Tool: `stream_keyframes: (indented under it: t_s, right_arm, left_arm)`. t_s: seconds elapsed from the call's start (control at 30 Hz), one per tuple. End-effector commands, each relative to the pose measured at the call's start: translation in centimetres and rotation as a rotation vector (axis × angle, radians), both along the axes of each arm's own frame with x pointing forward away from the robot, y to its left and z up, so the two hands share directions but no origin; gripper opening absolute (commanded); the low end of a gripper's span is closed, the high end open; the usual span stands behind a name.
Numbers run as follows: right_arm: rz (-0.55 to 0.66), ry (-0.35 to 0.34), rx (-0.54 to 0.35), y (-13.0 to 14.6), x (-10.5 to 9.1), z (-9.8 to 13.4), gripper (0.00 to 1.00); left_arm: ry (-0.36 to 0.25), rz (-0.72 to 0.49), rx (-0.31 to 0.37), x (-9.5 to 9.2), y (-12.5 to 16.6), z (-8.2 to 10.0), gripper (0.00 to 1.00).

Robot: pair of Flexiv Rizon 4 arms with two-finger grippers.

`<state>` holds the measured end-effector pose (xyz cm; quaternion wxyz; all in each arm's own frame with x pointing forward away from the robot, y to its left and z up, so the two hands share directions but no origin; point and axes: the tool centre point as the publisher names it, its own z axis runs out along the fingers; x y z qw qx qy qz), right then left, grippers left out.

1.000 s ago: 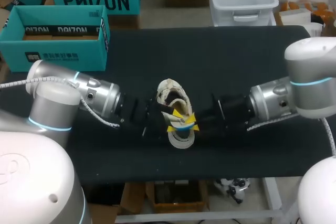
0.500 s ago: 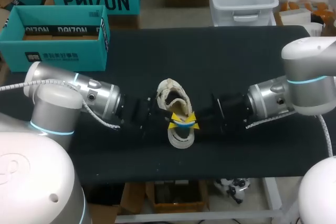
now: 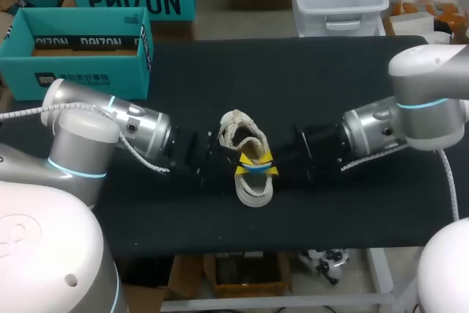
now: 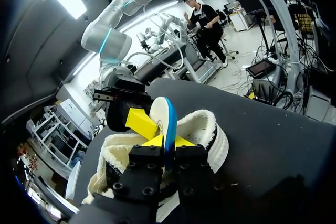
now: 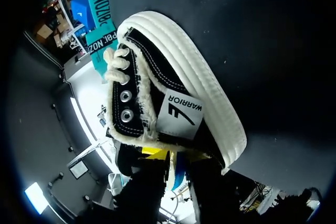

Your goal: Open the shoe tongue, take the insole out of the shoe, put the insole back into the shoe, and pack the shoe into the shoebox

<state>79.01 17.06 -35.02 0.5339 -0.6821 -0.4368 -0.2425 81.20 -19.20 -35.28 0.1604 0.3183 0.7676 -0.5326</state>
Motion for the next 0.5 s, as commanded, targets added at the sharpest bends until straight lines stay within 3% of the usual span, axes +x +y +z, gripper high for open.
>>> stream_keyframes:
  t_s: [0.03, 0.17, 0.2, 0.27, 0.5]
  right_arm:
    - [-0.034, -0.02, -0.042, -0.2, -1.5, 1.8, 0.4]
    - [-0.046, -0.031, -0.063, -0.1, -2.4, 2.6, 0.38]
    - [-0.046, -0.032, -0.063, -0.1, -2.6, 2.6, 0.3]
    - [-0.047, -0.033, -0.064, -0.1, -2.7, 2.5, 0.0]
    - [-0.026, -0.01, -0.047, 0.3, -2.5, 1.5, 0.0]
  left_arm:
    - [-0.007, 0.006, -0.004, -0.4, 0.1, -0.1, 0.0]
    - [-0.01, 0.007, -0.007, -0.5, 0.1, 0.0, 0.0]
    - [-0.011, 0.006, -0.008, -0.7, 0.0, 0.1, 0.0]
    - [-0.015, 0.004, -0.01, -0.9, -0.1, 0.3, 0.0]
    - [-0.031, -0.022, -0.018, -2.1, -0.1, 1.2, 0.0]
